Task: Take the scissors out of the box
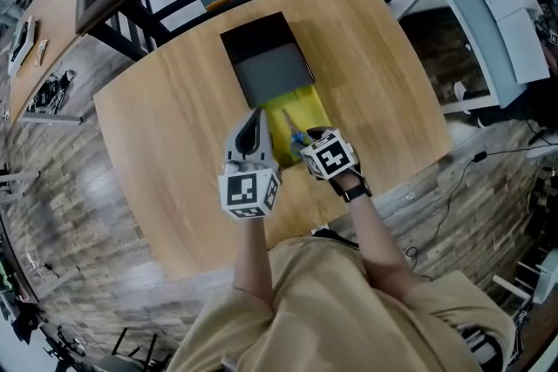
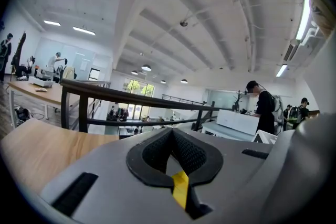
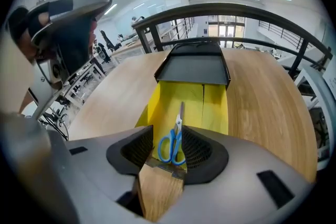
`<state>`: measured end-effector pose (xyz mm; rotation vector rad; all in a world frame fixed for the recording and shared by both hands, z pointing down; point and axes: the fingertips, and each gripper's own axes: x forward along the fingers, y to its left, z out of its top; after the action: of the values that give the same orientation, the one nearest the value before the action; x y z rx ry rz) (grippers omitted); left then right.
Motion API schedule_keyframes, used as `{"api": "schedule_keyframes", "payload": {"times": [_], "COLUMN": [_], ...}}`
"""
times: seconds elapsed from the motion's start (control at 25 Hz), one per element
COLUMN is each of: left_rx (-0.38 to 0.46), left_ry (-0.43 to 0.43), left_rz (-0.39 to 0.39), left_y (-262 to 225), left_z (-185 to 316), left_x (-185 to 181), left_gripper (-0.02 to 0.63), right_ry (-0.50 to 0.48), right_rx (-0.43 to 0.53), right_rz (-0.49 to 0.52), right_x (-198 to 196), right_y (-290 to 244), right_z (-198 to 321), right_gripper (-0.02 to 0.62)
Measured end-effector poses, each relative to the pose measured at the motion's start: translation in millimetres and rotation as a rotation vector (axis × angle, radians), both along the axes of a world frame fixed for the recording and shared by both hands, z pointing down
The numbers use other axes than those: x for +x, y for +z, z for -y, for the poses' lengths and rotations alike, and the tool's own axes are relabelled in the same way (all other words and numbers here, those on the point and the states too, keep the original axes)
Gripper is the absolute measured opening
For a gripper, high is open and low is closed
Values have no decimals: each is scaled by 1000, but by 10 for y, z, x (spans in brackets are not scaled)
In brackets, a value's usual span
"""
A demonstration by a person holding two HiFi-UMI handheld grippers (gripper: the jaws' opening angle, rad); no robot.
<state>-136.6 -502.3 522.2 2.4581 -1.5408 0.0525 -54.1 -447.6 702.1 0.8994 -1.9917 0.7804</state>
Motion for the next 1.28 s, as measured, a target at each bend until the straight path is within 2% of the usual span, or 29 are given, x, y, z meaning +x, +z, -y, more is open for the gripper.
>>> {"api": "schedule_keyframes", "payload": {"times": [0.2,0.48,0.76,0.84,0.92,1.08,1.28], "left_rx": [-14,-20,-26,-25,-27,-21,6], "left_ry": [-7,-26,-45,-46,-52,-64,-69], "left_rz": [-6,-15,-11,-5,-3,-6,4], "left_y": [76,120,161,170,175,137,33], "left_z": [52,80,81,72,72,70,0], "left_x": [-39,-180,-251,-271,-311,-363,-315], "left_gripper": [11,11,11,11,11,11,11], "right_ry": [-44,-106,-86,-60,-56,-72,-65], "right_rx": [-83,-267,-373,-376,-363,-372,-293], "right_rz": [-78,-195,-296,-324,-335,-350,-339], "right_x": [-7,-52,28,69,69,59,126], "right_y": [301,656,929,971,1014,1028,959], "right_z": [-8,-113,-128,-88,-17,-29,-7], "right_gripper": [150,155,153,148,95,94,87]}}
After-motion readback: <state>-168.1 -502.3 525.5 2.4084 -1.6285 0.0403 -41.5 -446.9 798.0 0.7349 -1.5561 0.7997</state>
